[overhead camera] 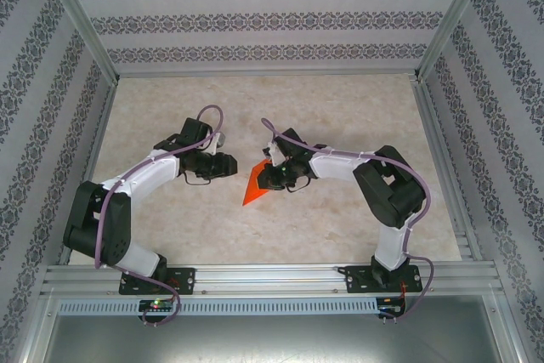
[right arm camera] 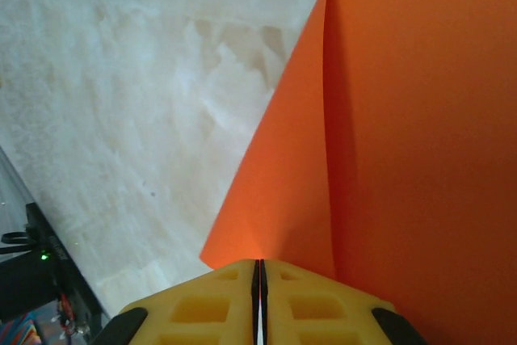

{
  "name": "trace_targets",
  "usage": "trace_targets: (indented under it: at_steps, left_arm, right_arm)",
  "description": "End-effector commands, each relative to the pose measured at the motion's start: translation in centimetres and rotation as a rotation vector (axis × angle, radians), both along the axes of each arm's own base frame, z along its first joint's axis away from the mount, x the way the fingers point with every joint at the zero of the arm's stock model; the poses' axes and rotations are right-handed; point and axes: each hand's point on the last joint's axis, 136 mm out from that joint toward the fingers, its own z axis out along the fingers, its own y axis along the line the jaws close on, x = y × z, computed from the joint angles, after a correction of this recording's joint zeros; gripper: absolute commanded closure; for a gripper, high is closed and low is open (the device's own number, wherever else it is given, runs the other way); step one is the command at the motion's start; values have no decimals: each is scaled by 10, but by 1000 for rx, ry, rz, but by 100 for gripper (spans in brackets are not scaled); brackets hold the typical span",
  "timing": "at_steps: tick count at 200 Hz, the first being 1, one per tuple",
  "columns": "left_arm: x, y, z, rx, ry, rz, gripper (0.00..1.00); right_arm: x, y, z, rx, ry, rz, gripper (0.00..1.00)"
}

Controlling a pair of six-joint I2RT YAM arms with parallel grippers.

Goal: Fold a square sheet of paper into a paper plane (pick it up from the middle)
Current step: Fold the wing for the fifth time at the center of the table.

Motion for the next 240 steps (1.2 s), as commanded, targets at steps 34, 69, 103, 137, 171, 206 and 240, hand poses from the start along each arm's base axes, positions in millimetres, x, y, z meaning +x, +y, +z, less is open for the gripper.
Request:
trace_targets:
  at_steps: [34, 69, 103, 137, 171, 206, 240]
  left_arm:
    - [7, -12, -5, -82, 27, 1, 56]
    - [6, -24, -13, -97, 45, -17, 56]
    - [4, -40, -20, -103, 58, -49, 57]
    - [5, -51, -31, -104, 75, -59, 58]
    - [11, -62, -36, -105, 70, -71, 59]
    - [17, -73, -42, -115, 70, -80, 60]
    - [20, -79, -48, -120, 81, -88, 61]
  right_arm:
    - [-5, -14, -24, -59, -3, 15, 91]
    - [-6, -19, -33, -41, 7, 11, 92]
    - [-7, -22, -37, -25, 8, 11, 93]
    - [-8, -27, -39, 3, 4, -1, 95]
    - [-9, -30, -42, 5, 3, 2, 96]
    - [-8, -33, -42, 8, 0, -2, 96]
    - [-8, -37, -42, 8, -6, -10, 96]
